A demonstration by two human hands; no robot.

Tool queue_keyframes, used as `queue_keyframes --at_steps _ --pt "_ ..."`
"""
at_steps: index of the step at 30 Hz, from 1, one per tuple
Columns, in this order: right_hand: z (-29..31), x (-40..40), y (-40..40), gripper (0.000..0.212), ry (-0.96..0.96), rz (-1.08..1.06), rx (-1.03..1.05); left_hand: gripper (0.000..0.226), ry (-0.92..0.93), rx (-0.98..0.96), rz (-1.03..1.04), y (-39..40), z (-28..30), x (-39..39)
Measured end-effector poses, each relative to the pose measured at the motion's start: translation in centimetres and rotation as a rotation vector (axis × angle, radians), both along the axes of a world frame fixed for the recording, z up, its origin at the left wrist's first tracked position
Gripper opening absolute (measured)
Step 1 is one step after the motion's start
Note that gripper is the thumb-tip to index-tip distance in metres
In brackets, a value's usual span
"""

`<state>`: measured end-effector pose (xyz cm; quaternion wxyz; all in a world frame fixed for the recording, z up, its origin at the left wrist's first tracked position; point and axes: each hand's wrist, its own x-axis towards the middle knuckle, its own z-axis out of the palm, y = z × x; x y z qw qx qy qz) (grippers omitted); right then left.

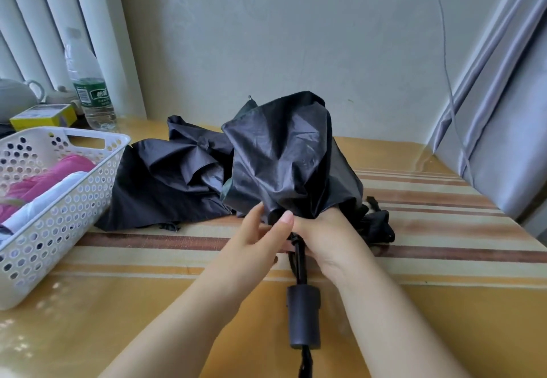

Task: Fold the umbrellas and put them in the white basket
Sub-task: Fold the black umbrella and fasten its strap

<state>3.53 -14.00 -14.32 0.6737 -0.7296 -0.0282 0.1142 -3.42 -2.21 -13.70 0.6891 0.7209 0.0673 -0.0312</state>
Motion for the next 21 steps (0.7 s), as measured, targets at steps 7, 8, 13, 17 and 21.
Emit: queue_keyframes --at_steps 7,8,13,17,21 --pt "1.2 -0.8 0.1 0.070 -0.068 0.243 -0.246 0.049 -0.033 -0.232 -0.018 0.6 -0.2 0.1" --pt "1.5 -0.8 -0.3 0.055 -0.077 0.276 -0.262 0.048 -0.043 -0.256 -0.037 0.6 -0.2 0.1" --pt "2.8 -1.2 -1.2 0.033 -0.044 0.348 -0.224 0.042 -0.070 -0.472 -0.019 0.7 -0.5 0.5" --pt "4.2 -1.5 -2.5 0.027 -0.288 0.211 -0.536 0.034 -0.021 -0.564 -0.014 0.9 -0.5 0.6" --pt "6.4 -2.3 -4.4 0.024 -0.631 0.019 -0.550 0.034 0.025 -0.593 0.036 0.9 -0.8 0.8"
